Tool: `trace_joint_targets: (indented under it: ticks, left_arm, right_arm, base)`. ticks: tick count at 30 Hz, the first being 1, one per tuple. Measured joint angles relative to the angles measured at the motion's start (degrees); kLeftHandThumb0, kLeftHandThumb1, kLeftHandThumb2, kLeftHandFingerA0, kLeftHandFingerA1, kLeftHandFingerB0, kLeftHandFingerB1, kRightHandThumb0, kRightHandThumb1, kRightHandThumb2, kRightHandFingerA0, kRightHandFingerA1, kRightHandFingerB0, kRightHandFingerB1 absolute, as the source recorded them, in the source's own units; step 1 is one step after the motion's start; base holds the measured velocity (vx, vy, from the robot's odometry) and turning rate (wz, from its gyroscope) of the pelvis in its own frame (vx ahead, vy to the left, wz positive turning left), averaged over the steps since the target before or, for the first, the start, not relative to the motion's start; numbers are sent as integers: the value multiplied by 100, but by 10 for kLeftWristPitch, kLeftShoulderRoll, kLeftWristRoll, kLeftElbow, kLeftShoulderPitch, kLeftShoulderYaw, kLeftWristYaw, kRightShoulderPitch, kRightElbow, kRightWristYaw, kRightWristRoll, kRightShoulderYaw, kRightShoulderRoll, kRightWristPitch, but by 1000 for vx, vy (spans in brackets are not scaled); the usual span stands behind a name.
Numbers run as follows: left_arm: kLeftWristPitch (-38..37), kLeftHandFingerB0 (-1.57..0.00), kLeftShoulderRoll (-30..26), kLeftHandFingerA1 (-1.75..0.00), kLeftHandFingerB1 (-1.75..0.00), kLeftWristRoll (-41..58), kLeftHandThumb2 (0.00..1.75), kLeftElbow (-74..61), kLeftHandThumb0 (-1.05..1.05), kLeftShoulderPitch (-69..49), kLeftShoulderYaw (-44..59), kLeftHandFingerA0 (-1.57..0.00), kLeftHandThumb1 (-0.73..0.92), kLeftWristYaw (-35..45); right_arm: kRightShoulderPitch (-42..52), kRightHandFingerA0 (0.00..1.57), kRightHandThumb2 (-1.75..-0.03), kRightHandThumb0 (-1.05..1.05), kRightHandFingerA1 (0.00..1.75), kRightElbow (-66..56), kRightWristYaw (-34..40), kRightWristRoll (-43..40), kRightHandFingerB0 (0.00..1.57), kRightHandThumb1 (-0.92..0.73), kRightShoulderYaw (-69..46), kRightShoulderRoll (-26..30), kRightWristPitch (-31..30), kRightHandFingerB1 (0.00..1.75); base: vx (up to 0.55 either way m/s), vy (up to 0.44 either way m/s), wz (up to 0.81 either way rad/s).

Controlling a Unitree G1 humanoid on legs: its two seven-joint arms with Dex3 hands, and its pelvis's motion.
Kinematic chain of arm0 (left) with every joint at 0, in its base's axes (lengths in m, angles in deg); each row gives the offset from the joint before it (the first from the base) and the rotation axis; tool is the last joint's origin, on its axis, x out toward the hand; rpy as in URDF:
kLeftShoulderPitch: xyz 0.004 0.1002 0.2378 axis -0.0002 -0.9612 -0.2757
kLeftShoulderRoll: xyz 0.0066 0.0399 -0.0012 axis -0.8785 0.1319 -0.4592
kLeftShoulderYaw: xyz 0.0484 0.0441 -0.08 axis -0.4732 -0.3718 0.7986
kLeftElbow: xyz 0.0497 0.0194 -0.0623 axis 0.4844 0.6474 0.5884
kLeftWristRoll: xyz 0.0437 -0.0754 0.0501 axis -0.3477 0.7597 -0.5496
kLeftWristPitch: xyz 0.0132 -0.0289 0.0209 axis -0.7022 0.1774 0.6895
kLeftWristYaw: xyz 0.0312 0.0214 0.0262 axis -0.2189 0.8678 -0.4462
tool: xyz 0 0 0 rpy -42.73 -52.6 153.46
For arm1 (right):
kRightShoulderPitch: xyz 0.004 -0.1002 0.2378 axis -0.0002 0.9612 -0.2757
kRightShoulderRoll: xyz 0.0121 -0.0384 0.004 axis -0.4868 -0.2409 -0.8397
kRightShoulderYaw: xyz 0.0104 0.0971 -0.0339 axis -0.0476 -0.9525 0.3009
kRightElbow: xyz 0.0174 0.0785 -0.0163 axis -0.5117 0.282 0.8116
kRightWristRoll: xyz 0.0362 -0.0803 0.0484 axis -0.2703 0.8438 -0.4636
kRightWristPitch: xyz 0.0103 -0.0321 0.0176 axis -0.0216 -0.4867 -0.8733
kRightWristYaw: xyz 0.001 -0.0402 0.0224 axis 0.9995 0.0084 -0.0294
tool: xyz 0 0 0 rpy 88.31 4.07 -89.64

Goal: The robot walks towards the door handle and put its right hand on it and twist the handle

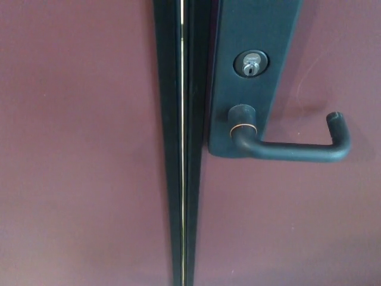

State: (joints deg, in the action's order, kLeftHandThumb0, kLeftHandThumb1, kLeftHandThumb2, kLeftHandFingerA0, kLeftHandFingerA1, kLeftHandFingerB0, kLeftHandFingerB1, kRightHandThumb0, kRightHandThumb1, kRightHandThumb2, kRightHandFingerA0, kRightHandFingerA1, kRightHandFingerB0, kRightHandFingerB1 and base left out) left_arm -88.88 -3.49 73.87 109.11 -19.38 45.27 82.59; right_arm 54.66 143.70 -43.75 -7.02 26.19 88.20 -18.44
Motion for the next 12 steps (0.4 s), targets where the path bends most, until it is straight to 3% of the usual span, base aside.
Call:
trace_joint_targets:
  ticks: [1, 2, 12]
  left_arm:
    - [0, -43, 0, -55, -49, 0, 74, 0, -46, 1, -1, -54, 44, -1]
    - [0, -43, 0, -55, -49, 0, 74, 1, -46, 1, -3, -54, 44, -1]
    - [0, -43, 0, -55, -49, 0, 74, 4, -46, 2, -9, -54, 44, -4]
  right_arm:
    - [-1, 28, -61, -68, 31, 2, 4, -3, 10, -73, 2, 0, 4, 25]
    - [-2, 20, -89, -72, 44, 3, 7, -5, 5, -59, 4, 0, 6, 31]
    - [-4, 20, -88, -72, 43, 12, 28, -21, 7, -60, 35, 1, 24, 32]
  base:
    - [0, 0, 0]
    - [0, 0, 0]
    - [0, 0, 0]
